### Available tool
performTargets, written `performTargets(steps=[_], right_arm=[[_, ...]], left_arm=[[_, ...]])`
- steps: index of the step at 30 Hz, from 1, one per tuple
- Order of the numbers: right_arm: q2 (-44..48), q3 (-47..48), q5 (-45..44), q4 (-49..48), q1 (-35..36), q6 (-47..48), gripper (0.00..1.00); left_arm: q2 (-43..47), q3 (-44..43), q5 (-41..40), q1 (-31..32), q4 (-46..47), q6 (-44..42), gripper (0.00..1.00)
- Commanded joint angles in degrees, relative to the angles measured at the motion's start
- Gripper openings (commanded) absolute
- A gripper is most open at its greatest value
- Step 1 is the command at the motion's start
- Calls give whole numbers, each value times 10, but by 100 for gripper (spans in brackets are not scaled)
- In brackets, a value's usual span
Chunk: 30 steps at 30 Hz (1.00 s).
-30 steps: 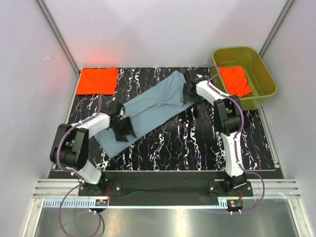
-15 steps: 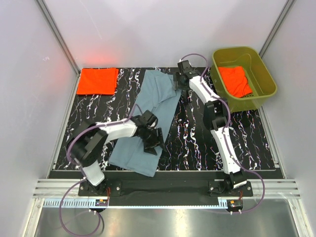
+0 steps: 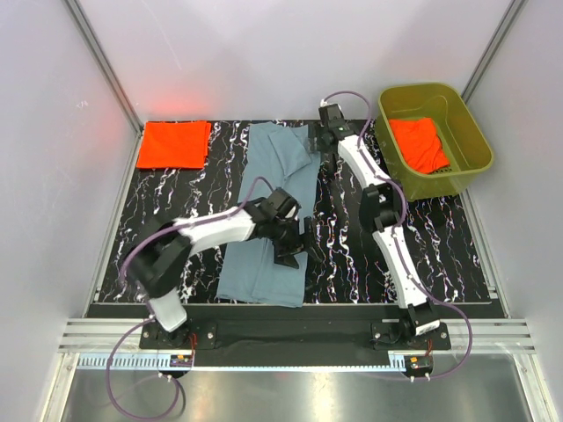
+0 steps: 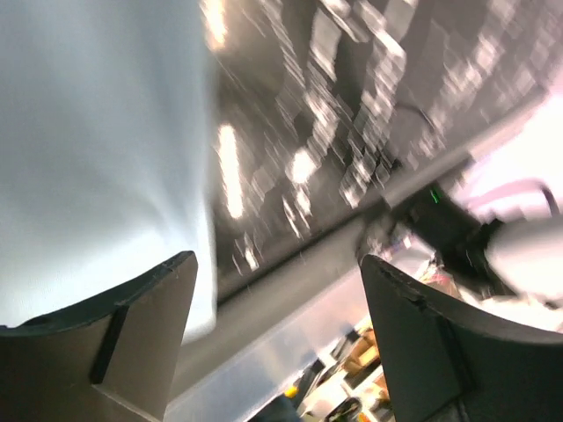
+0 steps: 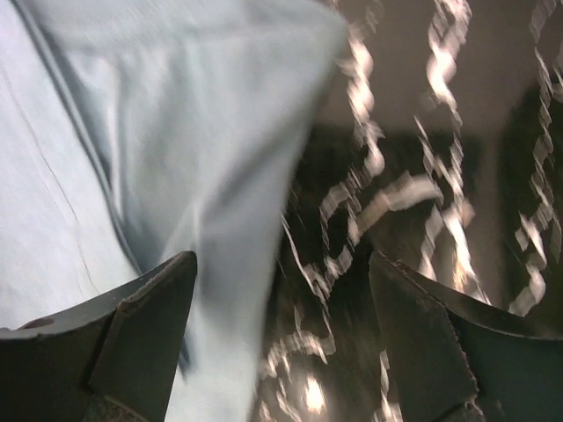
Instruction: Fold and stack the t-shirts
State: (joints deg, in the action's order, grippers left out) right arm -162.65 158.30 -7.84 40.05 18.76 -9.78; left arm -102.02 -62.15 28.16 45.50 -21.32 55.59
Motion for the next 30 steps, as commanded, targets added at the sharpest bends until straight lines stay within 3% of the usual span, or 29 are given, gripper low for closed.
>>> performTargets(steps=[1,4,5,6,10,15,17,22,30], right_arm=[[120,-14,10,85,-10,-42,88],[200,-75,58,198,-9,-96,91],[256,-112,77,212,-8,-115,93],[286,-200,77,210,-4,-121,95],[383,-326,68,162,42,-127,94],[337,-284,56,159,119,-261,93],[293,-249,11,173,166,-298,93],[207,-178,-34,238,197,-362,94],[118,-160,-83,232,202,-301,94]], left_arm=[[155,1,-24,6,-77,-42,80],[254,18,-89,-33,-185,-121,80],[283,39,-82,-77,-209,-140,79],[294,47,-70,-105,-218,-158,78],[330,63,-68,-220,-242,-215,77],[341,39,-131,-298,-274,-232,79],[317,30,-150,-333,-296,-245,80],[306,50,-130,-407,-295,-282,79],[316,105,-131,-429,-283,-291,77]])
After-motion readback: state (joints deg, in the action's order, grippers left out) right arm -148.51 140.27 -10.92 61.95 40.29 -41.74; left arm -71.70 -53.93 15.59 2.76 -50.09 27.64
